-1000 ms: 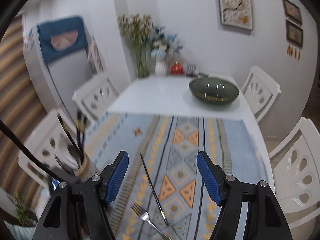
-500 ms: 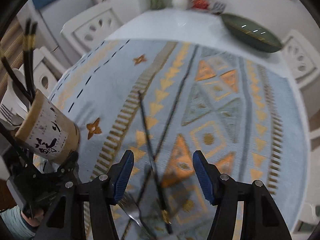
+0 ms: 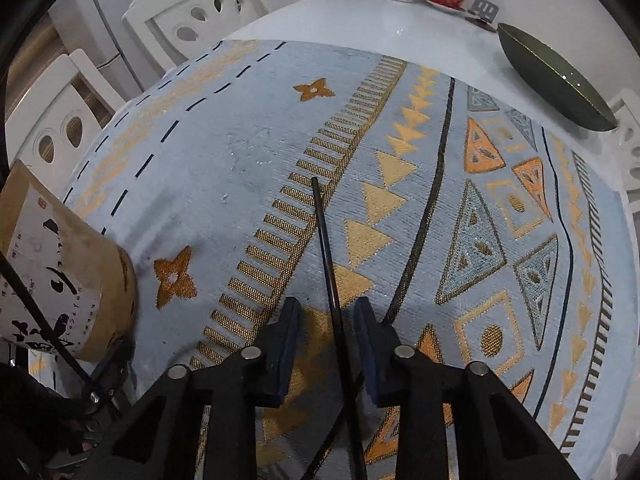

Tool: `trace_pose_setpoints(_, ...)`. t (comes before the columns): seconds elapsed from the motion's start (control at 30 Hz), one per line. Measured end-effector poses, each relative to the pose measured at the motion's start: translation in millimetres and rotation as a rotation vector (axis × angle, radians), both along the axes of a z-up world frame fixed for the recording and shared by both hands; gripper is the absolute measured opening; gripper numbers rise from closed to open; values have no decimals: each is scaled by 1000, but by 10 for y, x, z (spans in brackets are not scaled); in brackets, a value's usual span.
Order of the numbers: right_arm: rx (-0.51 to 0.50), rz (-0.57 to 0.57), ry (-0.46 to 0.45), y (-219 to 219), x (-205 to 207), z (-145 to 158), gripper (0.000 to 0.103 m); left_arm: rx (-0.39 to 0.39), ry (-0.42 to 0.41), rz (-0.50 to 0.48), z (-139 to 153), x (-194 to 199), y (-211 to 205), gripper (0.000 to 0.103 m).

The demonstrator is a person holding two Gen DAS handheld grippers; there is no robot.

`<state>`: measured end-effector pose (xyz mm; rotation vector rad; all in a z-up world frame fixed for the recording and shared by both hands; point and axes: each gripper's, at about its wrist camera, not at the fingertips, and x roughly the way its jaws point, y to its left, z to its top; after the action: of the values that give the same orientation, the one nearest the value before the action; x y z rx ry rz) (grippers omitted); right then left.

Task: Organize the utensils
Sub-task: 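Lift the chopstick with the right tool and insert it into the cup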

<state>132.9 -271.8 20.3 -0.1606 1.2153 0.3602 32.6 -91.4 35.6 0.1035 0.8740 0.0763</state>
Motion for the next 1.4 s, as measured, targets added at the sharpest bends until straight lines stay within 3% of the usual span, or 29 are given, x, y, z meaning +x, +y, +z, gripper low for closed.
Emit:
trace_pose_setpoints(0.03,2,-3,-4,-12,18,-8,9,-1,0,0,-3,1,0,103)
trace_pose_setpoints(0.07,13,-7,-4,-43,36,-6,6,-1,0,0,-7,2,1,103)
trace_pose_setpoints(0.2,100,-32,-26,-187,-5,91,5,-1,0,0,-7,-2,3,103)
trace_pose_setpoints(0.4,229,-72,-182,-457,-256,756,5,-1,0,0,-6,-3,2,103)
trace_pose_setpoints(0.7,324,-192,-372,-722,-547,1598,5,-1,0,1,-6,-4,4,103)
trace_pose_setpoints(0.97,506,-101,-471,-489,-555,2376,5,-1,0,1,-4,-7,12,103)
trace_pose_setpoints(1.13,630,-30,-423,-288,-575,2535,5,-1,0,1,-4,-8,13,103)
trace_pose_setpoints(1.4,616,39,-392,31,-621,2378,5,-1,0,1,-6,-7,19,103)
